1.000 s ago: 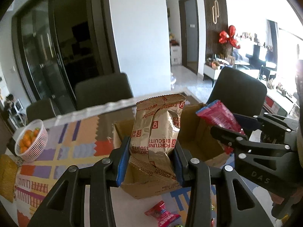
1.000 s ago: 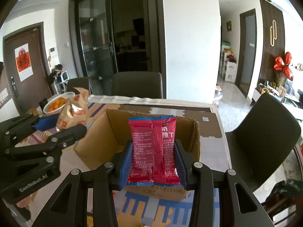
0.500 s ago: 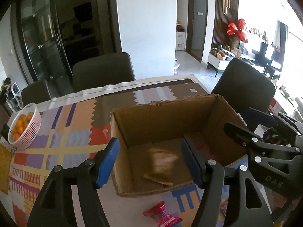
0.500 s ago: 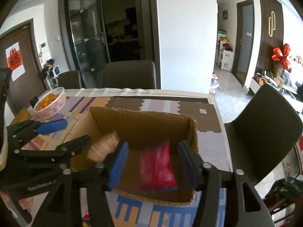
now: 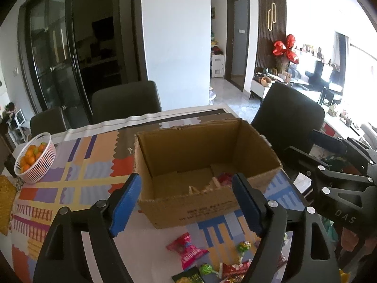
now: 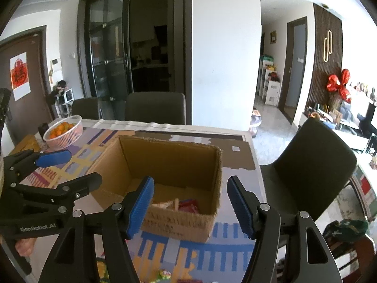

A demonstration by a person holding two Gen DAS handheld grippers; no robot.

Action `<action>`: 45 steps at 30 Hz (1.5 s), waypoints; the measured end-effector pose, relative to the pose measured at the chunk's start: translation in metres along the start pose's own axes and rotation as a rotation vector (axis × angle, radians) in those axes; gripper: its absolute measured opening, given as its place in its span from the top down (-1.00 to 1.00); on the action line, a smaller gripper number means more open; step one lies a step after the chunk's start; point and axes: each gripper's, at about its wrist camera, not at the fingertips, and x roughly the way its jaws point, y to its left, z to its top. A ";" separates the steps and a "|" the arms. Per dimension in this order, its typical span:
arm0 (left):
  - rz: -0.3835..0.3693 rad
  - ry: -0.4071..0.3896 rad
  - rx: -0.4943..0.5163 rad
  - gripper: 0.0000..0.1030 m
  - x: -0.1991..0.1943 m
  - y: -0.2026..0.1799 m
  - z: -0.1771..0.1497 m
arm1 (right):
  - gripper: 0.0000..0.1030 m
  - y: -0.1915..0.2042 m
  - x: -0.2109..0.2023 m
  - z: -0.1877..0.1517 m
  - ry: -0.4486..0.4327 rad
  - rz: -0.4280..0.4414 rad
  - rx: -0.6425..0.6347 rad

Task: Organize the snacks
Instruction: 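Grasp the green lollipop with the left tool while the right tool grasps the wrapped candy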

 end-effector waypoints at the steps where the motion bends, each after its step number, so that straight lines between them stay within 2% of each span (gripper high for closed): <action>1: -0.005 -0.004 0.007 -0.54 -0.005 -0.005 -0.003 | -0.27 -0.001 -0.006 -0.003 -0.008 -0.004 0.001; 12: -0.060 0.016 0.102 -0.56 -0.016 -0.042 -0.037 | -0.31 -0.015 -0.043 -0.047 0.015 -0.039 0.042; 20: -0.106 0.092 0.158 -0.55 0.000 -0.066 -0.068 | -0.31 -0.024 -0.048 -0.079 0.062 -0.078 0.041; 34: -0.179 0.247 0.235 -0.54 0.044 -0.091 -0.113 | -0.31 -0.039 -0.023 -0.143 0.233 -0.086 0.086; 40: -0.184 0.308 0.261 -0.42 0.068 -0.095 -0.124 | -0.30 -0.044 -0.005 -0.163 0.304 -0.082 0.111; 45: -0.204 0.354 0.271 -0.24 0.088 -0.098 -0.131 | -0.15 -0.049 0.013 -0.176 0.357 -0.069 0.133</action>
